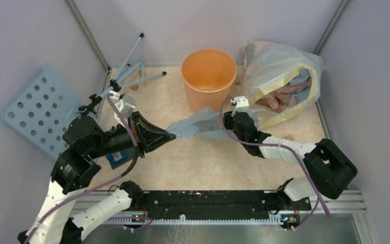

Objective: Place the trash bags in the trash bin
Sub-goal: Unfold the trash bag at the center of the board.

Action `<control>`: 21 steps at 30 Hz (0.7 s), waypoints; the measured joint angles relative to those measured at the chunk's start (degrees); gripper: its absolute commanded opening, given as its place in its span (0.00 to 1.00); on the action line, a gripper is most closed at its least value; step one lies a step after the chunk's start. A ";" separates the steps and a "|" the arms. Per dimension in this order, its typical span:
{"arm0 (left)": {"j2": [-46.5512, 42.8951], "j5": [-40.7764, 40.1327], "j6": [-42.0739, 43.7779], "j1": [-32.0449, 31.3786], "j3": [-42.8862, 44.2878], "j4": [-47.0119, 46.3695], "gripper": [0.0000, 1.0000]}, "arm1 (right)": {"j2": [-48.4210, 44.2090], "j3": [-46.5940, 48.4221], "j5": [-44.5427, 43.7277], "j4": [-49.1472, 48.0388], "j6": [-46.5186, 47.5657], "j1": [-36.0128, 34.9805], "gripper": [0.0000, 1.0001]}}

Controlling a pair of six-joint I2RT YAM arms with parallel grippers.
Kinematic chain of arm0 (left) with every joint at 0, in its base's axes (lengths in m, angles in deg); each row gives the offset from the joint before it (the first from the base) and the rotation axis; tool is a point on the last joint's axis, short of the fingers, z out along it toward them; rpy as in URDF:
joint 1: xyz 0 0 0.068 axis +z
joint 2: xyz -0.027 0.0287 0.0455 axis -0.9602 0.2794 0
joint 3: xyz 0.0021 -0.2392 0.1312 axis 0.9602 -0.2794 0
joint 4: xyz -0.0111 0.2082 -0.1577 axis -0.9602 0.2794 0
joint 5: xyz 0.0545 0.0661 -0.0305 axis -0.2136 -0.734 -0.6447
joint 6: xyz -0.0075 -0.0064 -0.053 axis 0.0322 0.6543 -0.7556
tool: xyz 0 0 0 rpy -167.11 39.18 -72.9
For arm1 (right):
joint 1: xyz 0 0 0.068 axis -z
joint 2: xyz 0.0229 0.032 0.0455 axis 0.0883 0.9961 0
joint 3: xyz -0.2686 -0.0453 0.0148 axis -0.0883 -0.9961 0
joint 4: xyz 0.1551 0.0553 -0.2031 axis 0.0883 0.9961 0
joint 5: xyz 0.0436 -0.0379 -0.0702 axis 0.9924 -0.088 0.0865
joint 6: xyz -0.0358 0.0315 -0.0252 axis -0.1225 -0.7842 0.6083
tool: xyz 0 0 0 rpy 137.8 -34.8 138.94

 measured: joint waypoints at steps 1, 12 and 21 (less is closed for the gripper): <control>0.00 -0.24 0.07 0.00 0.26 0.44 0.00 | 0.00 0.24 -0.39 0.15 -0.04 0.00 0.46; 1.05 -5.29 2.67 -0.02 -1.20 3.28 0.00 | -5.14 4.00 -8.92 9.49 0.15 0.46 0.49; 3.76 -8.57 3.23 0.00 -7.56 2.97 0.00 | -14.86 8.13 12.07 23.87 -0.81 0.46 0.71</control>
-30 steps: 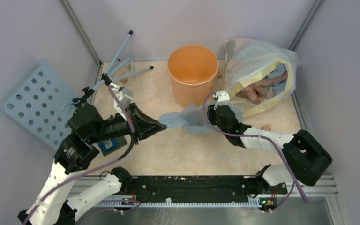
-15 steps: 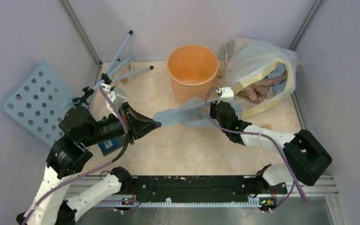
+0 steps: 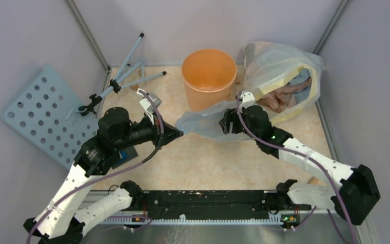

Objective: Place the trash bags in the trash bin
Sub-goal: Unfold the trash bag at the center of the board.

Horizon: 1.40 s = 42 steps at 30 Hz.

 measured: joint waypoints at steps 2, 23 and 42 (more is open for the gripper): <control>0.37 -0.52 0.04 0.00 -0.68 -0.07 0.00 | -3.39 0.15 4.24 3.30 -1.20 0.00 0.74; 0.35 -4.48 0.57 0.00 -6.16 -2.82 0.00 | -24.90 10.49 19.06 20.41 -9.88 0.00 0.79; 1.40 -13.73 1.20 0.00 -3.89 1.09 0.00 | -18.82 33.83 10.88 46.69 -3.61 0.00 0.79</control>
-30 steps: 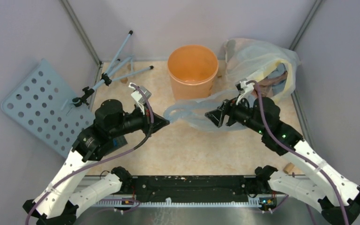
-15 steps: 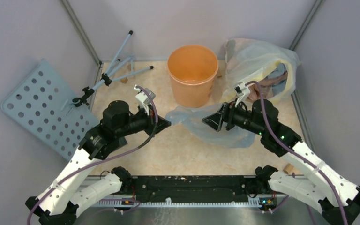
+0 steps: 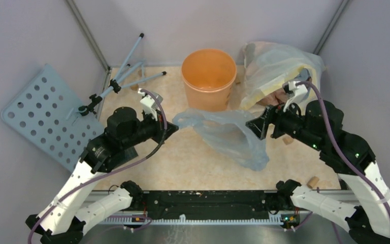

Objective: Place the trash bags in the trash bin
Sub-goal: Unfold the trash bag at the center of the board.

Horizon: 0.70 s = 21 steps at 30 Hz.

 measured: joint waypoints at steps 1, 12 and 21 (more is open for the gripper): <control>0.13 -0.24 0.07 0.00 0.44 0.17 0.00 | -0.28 0.72 -0.59 1.73 0.50 0.00 0.79; 1.75 -0.72 0.31 0.00 3.91 0.72 0.00 | -0.07 -7.02 -1.77 15.30 1.68 0.00 0.89; 1.75 -0.20 0.26 0.00 3.91 0.63 0.00 | -1.64 -21.73 -10.86 4.68 -5.09 -11.91 0.92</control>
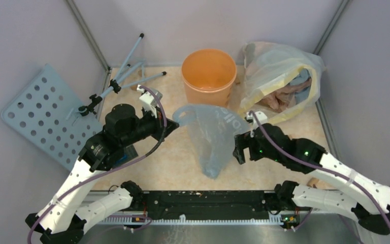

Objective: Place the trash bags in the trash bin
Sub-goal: Unfold the trash bag at the center of the board.

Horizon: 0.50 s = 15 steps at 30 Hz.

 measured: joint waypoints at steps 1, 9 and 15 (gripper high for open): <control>0.00 0.09 0.00 0.00 0.00 0.00 0.00 | 1.16 -0.50 -2.27 -1.22 -0.68 -2.71 0.93; -0.02 0.07 -0.02 0.00 0.00 0.02 0.00 | 18.69 1.03 -32.20 -7.56 -16.22 -25.09 0.98; -0.04 0.00 0.00 0.00 0.00 0.07 0.00 | 39.58 16.04 -48.50 6.23 -37.62 -30.27 0.99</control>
